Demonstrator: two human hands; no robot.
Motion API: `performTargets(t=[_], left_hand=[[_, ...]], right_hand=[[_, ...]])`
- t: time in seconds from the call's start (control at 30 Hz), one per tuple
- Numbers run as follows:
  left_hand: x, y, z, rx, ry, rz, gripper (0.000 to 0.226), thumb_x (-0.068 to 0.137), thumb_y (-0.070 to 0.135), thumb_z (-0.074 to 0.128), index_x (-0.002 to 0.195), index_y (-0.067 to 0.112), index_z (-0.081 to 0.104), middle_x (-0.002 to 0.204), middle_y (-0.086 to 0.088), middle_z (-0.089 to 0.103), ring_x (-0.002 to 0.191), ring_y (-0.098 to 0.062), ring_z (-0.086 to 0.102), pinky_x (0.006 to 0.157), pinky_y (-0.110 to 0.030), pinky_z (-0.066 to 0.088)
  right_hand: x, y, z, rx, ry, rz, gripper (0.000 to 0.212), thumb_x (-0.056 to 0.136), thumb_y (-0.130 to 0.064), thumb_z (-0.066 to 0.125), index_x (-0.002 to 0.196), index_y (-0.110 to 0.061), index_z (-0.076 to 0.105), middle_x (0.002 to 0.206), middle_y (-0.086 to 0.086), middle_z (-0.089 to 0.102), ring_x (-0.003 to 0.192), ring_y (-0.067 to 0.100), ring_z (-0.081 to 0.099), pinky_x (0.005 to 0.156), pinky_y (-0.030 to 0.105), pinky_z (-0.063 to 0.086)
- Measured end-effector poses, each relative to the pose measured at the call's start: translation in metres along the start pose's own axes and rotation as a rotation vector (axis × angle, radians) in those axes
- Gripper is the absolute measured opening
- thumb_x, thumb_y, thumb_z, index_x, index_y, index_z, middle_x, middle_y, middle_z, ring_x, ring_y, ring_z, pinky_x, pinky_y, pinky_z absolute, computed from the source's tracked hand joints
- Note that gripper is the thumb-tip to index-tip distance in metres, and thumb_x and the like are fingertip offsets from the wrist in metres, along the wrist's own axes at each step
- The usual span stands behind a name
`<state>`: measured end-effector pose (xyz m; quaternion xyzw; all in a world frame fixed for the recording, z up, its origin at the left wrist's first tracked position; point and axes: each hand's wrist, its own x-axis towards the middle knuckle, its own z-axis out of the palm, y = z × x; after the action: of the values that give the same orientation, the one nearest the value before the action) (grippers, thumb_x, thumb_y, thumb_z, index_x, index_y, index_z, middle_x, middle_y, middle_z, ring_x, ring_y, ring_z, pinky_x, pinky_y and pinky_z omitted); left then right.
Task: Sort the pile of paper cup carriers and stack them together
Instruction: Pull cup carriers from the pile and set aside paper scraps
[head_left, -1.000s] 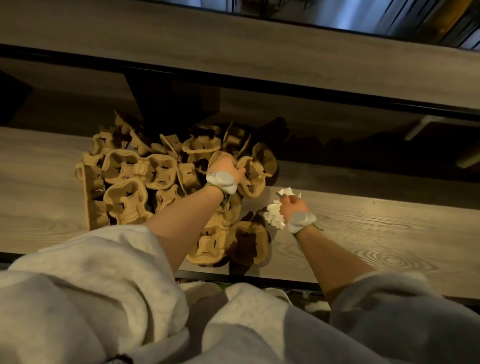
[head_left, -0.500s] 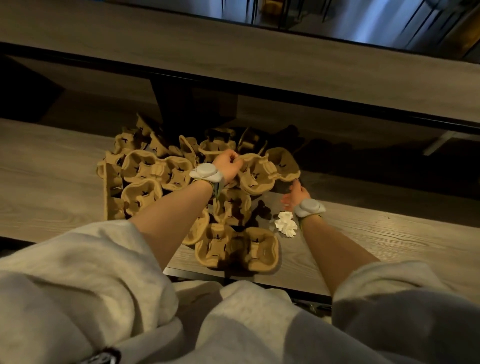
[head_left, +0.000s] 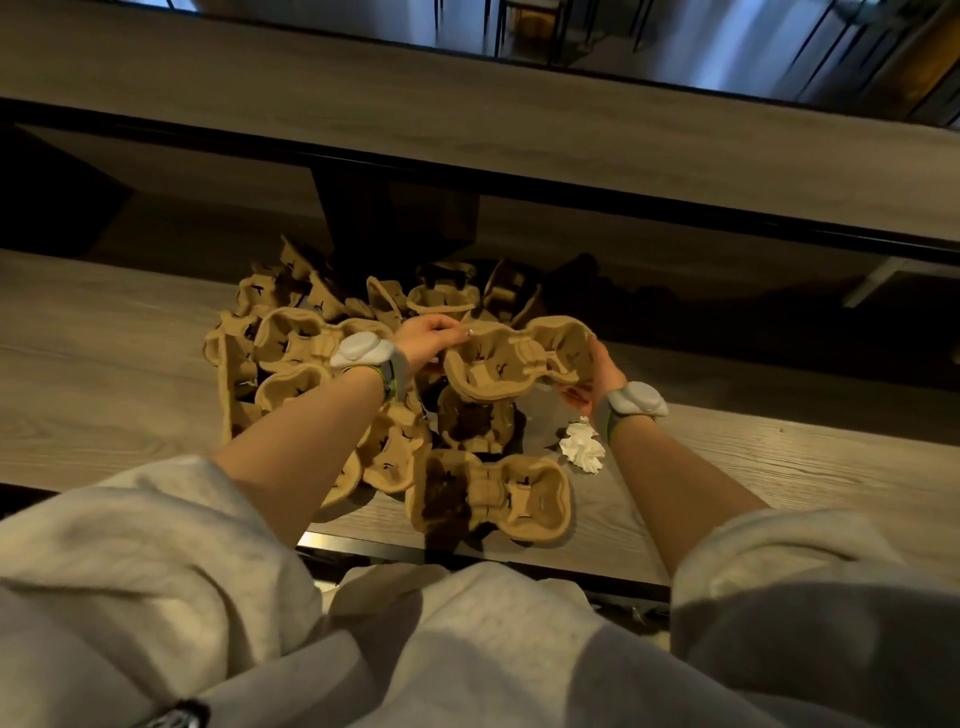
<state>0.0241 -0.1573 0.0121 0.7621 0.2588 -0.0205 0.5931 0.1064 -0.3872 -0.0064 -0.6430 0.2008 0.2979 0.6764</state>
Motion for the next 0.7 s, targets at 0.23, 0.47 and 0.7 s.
performTargets(t=[0.23, 0.47, 0.7], left_hand=[[-0.008, -0.025, -0.020, -0.085, -0.067, -0.060, 0.004, 0.086, 0.024, 0.067, 0.088, 0.023, 0.070, 0.097, -0.001, 0.067, 0.098, -0.022, 0.060, 0.083, -0.032, 0.048], [-0.026, -0.036, -0.028, -0.104, -0.150, -0.109, 0.009, 0.088, 0.018, 0.064, 0.083, 0.023, 0.067, 0.089, 0.000, 0.067, 0.083, -0.013, 0.062, 0.071, -0.018, 0.055], [-0.034, -0.058, -0.038, -0.012, -0.303, -0.209, 0.006, 0.086, 0.021, 0.066, 0.089, 0.020, 0.071, 0.094, -0.004, 0.070, 0.094, -0.023, 0.064, 0.091, -0.037, 0.050]], right_hand=[[-0.012, 0.020, -0.002, 0.047, -0.045, 0.053, 0.045, 0.087, -0.048, 0.056, 0.113, -0.011, 0.062, 0.074, 0.007, 0.072, 0.067, 0.020, 0.059, 0.052, 0.026, 0.049], [-0.034, 0.041, -0.009, -0.013, -0.088, 0.100, 0.033, 0.091, -0.048, 0.047, 0.105, -0.022, 0.061, 0.092, 0.003, 0.066, 0.077, 0.018, 0.059, 0.060, 0.027, 0.043], [-0.047, 0.064, -0.015, -0.516, -0.053, 0.068, 0.026, 0.094, -0.033, 0.050, 0.096, -0.011, 0.063, 0.101, 0.011, 0.064, 0.078, 0.017, 0.058, 0.065, 0.027, 0.044]])
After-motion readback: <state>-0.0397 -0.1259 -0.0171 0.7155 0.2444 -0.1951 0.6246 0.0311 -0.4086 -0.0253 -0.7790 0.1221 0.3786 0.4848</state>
